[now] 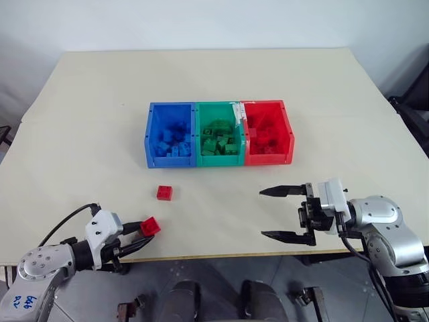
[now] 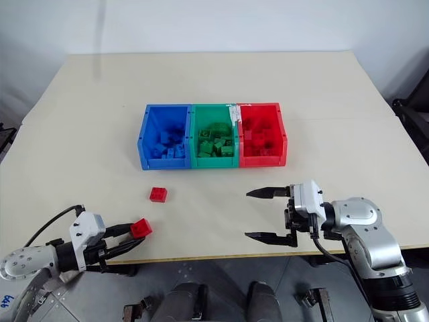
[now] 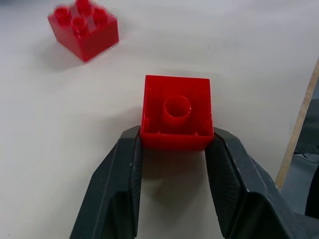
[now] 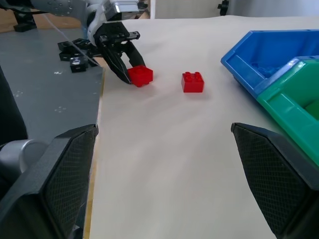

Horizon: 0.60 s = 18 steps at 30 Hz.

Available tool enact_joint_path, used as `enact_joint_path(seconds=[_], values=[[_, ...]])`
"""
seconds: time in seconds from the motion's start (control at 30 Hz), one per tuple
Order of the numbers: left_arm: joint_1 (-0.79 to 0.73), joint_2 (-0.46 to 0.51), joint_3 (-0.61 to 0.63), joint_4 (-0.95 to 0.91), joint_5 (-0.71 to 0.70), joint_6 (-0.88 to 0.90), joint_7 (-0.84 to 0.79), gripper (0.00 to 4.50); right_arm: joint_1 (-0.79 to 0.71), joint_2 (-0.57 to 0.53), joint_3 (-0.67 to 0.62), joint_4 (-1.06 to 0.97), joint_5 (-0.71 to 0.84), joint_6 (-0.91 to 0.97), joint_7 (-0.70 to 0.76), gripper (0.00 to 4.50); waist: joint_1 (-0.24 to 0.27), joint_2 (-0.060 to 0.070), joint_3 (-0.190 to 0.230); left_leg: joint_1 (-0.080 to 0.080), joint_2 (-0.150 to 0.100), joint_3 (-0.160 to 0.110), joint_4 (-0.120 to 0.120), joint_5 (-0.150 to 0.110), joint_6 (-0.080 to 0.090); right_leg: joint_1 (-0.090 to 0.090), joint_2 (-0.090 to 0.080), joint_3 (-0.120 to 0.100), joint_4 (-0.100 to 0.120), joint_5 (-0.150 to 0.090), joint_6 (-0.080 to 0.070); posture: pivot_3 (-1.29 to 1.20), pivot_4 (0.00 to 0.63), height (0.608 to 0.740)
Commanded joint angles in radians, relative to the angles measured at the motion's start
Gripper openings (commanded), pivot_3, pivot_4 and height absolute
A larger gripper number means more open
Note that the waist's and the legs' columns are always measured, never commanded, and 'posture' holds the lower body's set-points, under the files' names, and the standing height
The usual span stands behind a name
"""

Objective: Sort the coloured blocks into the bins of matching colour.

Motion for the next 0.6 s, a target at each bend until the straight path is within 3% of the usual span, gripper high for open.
enact_joint_path(seconds=[0.03,0.27,0.37,0.5,0.6], values=[[-0.123,0.0,-0.01,-0.049,-0.093,-0.006,-0.046,1.46,0.024,0.036,-0.111,-0.074,0.066,0.041,-0.146,4.5,0.003,0.0,0.0,0.0,0.0,-0.001,0.0,0.0,0.0,0.0,0.0,0.0,0.0,0.0,0.0,0.0,0.15,0.74],[-0.617,-0.083,-0.238,0.09,-0.041,0.059,-0.047,1.46,0.184,0.047,-0.235,-0.174,0.06,0.046,-0.282,4.5,0.006,0.0,0.0,0.0,-0.003,-0.001,0.001,0.001,0.0,0.0,0.0,-0.001,0.005,0.0,0.0,0.0,0.15,0.74],[-0.859,-0.19,-0.359,0.299,0.035,0.037,-0.067,1.46,0.268,0.055,-0.283,-0.218,0.047,0.032,-0.328,4.5,0.007,0.0,0.0,0.0,-0.007,0.002,0.001,0.001,0.001,0.0,0.001,-0.001,0.006,0.001,0.001,0.0,0.15,0.74],[-1.068,-0.305,-0.455,0.567,0.137,-0.078,-0.11,1.46,0.345,0.071,-0.316,-0.278,0.04,0.025,-0.378,4.5,0.0,0.0,0.0,0.0,-0.006,0.009,0.001,0.001,0.001,0.0,0.002,-0.001,0.006,0.001,0.001,0.0,0.15,0.74],[-1.32,-0.477,-0.504,0.964,0.252,-0.212,-0.036,1.46,0.438,0.112,-0.335,-0.38,0.023,0.021,-0.448,4.5,0.014,-0.002,0.001,-0.002,-0.006,0.01,0.001,0.001,0.001,0.0,0.003,-0.002,0.004,0.0,0.001,0.0,0.15,0.74]])
